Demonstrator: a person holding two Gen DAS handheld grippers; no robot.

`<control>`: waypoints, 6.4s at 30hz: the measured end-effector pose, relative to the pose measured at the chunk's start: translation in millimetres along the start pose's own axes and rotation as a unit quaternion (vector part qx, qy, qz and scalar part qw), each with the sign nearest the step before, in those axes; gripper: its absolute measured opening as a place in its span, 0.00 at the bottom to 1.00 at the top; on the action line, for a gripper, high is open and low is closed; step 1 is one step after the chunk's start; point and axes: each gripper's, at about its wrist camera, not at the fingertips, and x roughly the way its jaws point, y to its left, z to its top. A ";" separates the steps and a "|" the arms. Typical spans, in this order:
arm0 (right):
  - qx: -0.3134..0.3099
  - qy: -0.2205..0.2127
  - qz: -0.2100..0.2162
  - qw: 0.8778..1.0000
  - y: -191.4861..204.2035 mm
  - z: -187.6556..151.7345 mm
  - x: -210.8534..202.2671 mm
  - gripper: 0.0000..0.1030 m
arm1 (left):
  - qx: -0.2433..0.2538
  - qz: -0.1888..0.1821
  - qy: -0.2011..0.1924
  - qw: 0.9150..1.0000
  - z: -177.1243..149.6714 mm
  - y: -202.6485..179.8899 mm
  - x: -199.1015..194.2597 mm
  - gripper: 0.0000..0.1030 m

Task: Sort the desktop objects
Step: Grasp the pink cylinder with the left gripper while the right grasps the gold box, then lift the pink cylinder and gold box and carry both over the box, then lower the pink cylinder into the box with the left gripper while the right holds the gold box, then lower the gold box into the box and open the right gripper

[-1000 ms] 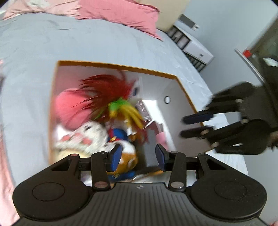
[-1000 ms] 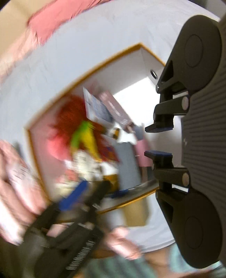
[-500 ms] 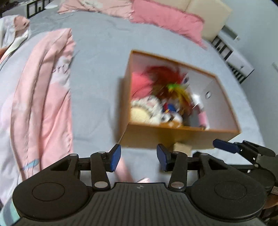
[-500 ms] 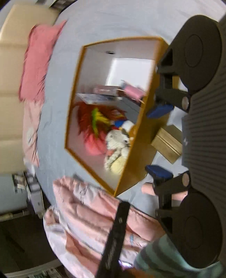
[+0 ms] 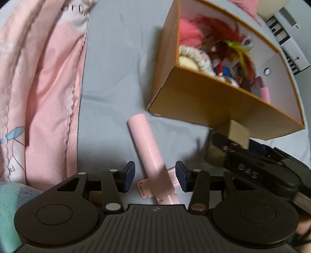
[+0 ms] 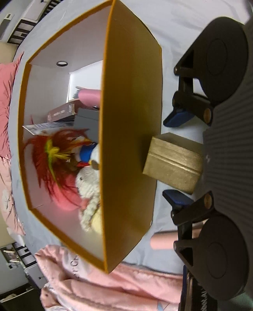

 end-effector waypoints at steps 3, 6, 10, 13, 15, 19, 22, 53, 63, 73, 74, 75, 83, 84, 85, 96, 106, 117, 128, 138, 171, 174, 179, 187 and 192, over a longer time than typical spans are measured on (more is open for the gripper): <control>-0.006 -0.001 0.011 1.000 -4.6 -2.5 -8.7 0.50 | -0.003 0.002 0.013 1.000 1.1 -0.3 8.8 0.52; -0.021 -0.002 0.005 1.000 -14.2 -7.3 -19.2 0.48 | -0.010 -0.008 0.031 0.999 2.5 -0.1 16.1 0.52; -0.033 -0.016 -0.011 0.999 -37.2 -20.2 -32.5 0.48 | 0.000 -0.006 0.047 0.999 1.1 -6.3 24.0 0.52; -0.025 -0.026 -0.011 0.999 -57.3 -31.0 -37.4 0.48 | 0.008 0.002 0.052 0.999 -0.5 -12.1 28.1 0.51; -0.012 -0.039 0.006 0.999 -66.7 -37.6 -40.4 0.48 | 0.013 0.003 0.049 0.999 -2.2 -14.4 27.3 0.50; -0.022 -0.054 0.014 0.998 -64.3 -43.3 -40.6 0.48 | 0.014 0.014 0.056 0.998 -5.6 -16.2 29.5 0.38; -0.024 -0.056 0.014 0.998 -62.4 -43.3 -40.1 0.48 | 0.019 0.023 0.048 0.998 -9.0 -19.6 28.5 0.35; -0.006 -0.127 0.068 0.990 -72.4 -45.5 -84.2 0.47 | 0.032 -0.106 -0.095 0.989 -32.6 -47.3 -62.8 0.29; 0.013 -0.207 0.038 0.977 -103.1 -25.4 -152.2 0.47 | 0.103 -0.155 -0.150 0.971 -7.4 -105.1 -104.9 0.29; 0.062 -0.284 -0.020 0.957 -138.1 22.4 -171.0 0.47 | 0.136 -0.198 -0.180 0.954 56.0 -168.3 -113.1 0.29; 0.064 -0.287 -0.020 0.956 -139.9 27.6 -169.2 0.47 | 0.135 -0.198 -0.181 0.954 63.8 -171.4 -109.5 0.29; 0.064 -0.292 -0.018 0.954 -141.9 32.2 -168.0 0.47 | 0.135 -0.198 -0.181 0.954 70.3 -173.6 -105.4 0.29; 0.062 -0.289 -0.019 0.955 -151.1 61.7 -137.6 0.47 | 0.138 -0.201 -0.115 0.963 119.0 -193.0 -40.4 0.29; 0.062 -0.285 -0.019 0.956 -153.4 64.0 -132.6 0.47 | 0.146 -0.194 -0.101 0.965 123.2 -197.0 -28.3 0.29; 0.062 -0.282 -0.021 0.957 -155.8 64.9 -128.9 0.47 | 0.156 -0.187 -0.089 0.966 124.6 -199.9 -17.9 0.29; 0.068 -0.249 -0.036 0.965 -172.4 71.6 -98.0 0.47 | 0.210 -0.145 -0.002 0.967 134.6 -227.0 60.0 0.29; 0.057 -0.231 -0.040 0.970 -168.2 69.4 -89.0 0.47 | 0.188 -0.140 0.022 0.972 139.7 -222.3 91.3 0.29; 0.031 -0.239 -0.039 0.970 -156.5 73.7 -98.5 0.47 | 0.185 -0.140 -0.011 0.973 142.1 -204.2 63.4 0.31; -0.031 -0.159 0.006 0.987 -117.4 83.6 -81.9 0.47 | 0.196 -0.131 -0.067 0.969 116.8 -173.0 14.5 0.31; -0.128 -0.068 -0.077 0.987 -78.0 94.4 -34.6 0.46 | 0.132 -0.156 -0.110 0.973 108.6 -117.4 -12.4 0.31; -0.025 0.038 -0.040 0.998 -85.3 118.3 -18.5 0.46 | 0.124 -0.176 -0.082 0.973 102.1 -103.8 -0.6 0.31; -0.106 0.044 -0.069 0.991 -64.0 115.3 -15.9 0.46 | 0.122 -0.174 -0.081 0.974 102.3 -103.0 -0.6 0.31; -0.100 0.044 -0.046 0.993 -57.9 114.4 -16.7 0.46 | 0.123 -0.173 -0.080 0.974 101.6 -103.7 -0.6 0.31; 0.086 0.063 0.041 0.993 -111.3 122.3 -24.7 0.46 | 0.122 -0.172 -0.079 0.974 101.5 -104.5 0.0 0.31; 0.098 0.097 0.057 0.989 -116.5 126.6 -19.6 0.46 | 0.126 -0.169 -0.076 0.974 100.8 -106.8 1.7 0.31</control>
